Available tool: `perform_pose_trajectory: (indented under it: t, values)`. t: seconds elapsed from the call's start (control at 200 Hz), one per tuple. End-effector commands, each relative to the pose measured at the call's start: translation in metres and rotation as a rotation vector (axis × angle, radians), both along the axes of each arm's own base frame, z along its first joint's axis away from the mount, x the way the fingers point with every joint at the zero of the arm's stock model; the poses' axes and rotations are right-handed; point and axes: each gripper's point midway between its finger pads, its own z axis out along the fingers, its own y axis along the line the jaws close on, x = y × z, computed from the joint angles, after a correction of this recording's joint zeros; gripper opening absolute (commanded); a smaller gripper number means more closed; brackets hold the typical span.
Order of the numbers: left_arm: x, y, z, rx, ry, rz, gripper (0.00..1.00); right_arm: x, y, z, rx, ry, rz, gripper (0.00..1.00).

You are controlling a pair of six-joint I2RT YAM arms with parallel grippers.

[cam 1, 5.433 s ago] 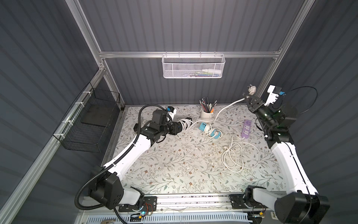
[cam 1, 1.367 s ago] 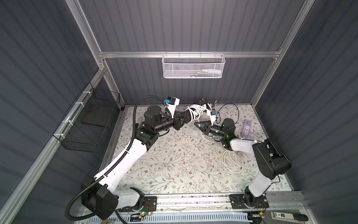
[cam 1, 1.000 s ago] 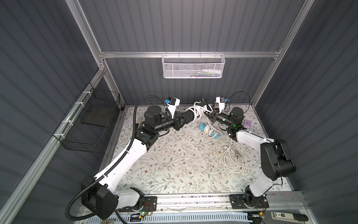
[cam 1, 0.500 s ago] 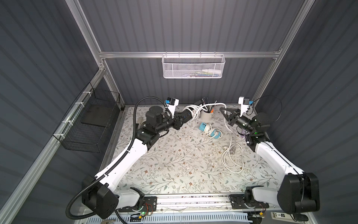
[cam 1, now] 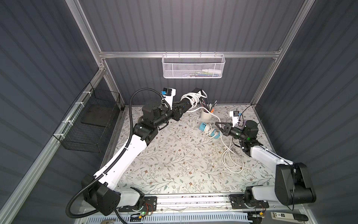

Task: Unwrap the cord wrapped around the power strip
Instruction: Unwrap the power cord from the power strip.

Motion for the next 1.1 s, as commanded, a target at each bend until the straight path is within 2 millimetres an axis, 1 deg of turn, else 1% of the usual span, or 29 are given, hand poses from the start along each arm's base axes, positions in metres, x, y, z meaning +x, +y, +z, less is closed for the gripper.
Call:
perform_pose_trajectory:
  t: [0.0, 0.1, 0.21, 0.23, 0.39, 0.485, 0.595, 0.67, 0.72, 0.8, 0.87, 0.946, 1.036, 1.096]
  values:
    - [-0.025, -0.016, 0.034, -0.109, -0.051, -0.173, 0.0, 0.019, 0.008, -0.002, 0.003, -0.011, -0.013, 0.0]
    - [-0.041, -0.025, 0.026, -0.122, -0.006, -0.27, 0.0, 0.038, 0.015, -0.006, 0.011, 0.003, -0.013, 0.0]
    - [-0.053, -0.03, 0.01, -0.101, 0.043, -0.313, 0.0, 0.057, 0.017, 0.004, 0.04, -0.011, -0.021, 0.0]
    - [-0.055, -0.031, 0.003, -0.093, 0.058, -0.318, 0.0, 0.059, 0.017, 0.006, 0.043, -0.013, -0.022, 0.0]
    - [-0.065, -0.031, -0.039, -0.062, 0.171, -0.335, 0.0, 0.076, 0.017, 0.043, 0.057, -0.072, -0.029, 0.0]
    - [-0.068, -0.03, -0.07, -0.034, 0.239, -0.323, 0.0, 0.081, 0.012, 0.071, 0.068, -0.117, -0.039, 0.0]
    - [-0.066, -0.022, -0.099, 0.016, 0.271, -0.263, 0.0, 0.077, -0.002, 0.101, 0.091, -0.166, -0.055, 0.0]
    - [-0.059, -0.016, -0.116, 0.067, 0.289, -0.206, 0.0, 0.07, -0.015, 0.119, 0.096, -0.193, -0.077, 0.0]
    - [-0.053, -0.012, -0.126, 0.091, 0.297, -0.166, 0.0, 0.065, -0.025, 0.128, 0.094, -0.204, -0.093, 0.0]
    - [-0.041, -0.005, -0.134, 0.123, 0.29, -0.086, 0.0, 0.053, -0.04, 0.137, 0.082, -0.211, -0.129, 0.0]
    - [-0.029, 0.002, -0.136, 0.148, 0.267, -0.012, 0.0, 0.043, -0.055, 0.137, 0.064, -0.197, -0.174, 0.0]
    - [-0.015, 0.01, -0.126, 0.16, 0.217, 0.072, 0.0, 0.032, -0.073, 0.132, 0.032, -0.173, -0.239, 0.0]
    - [-0.001, 0.019, -0.108, 0.159, 0.152, 0.158, 0.0, 0.019, -0.095, 0.118, -0.008, -0.123, -0.336, 0.0]
    - [0.008, 0.026, -0.097, 0.164, 0.113, 0.218, 0.0, 0.011, -0.11, 0.104, -0.032, -0.071, -0.408, 0.0]
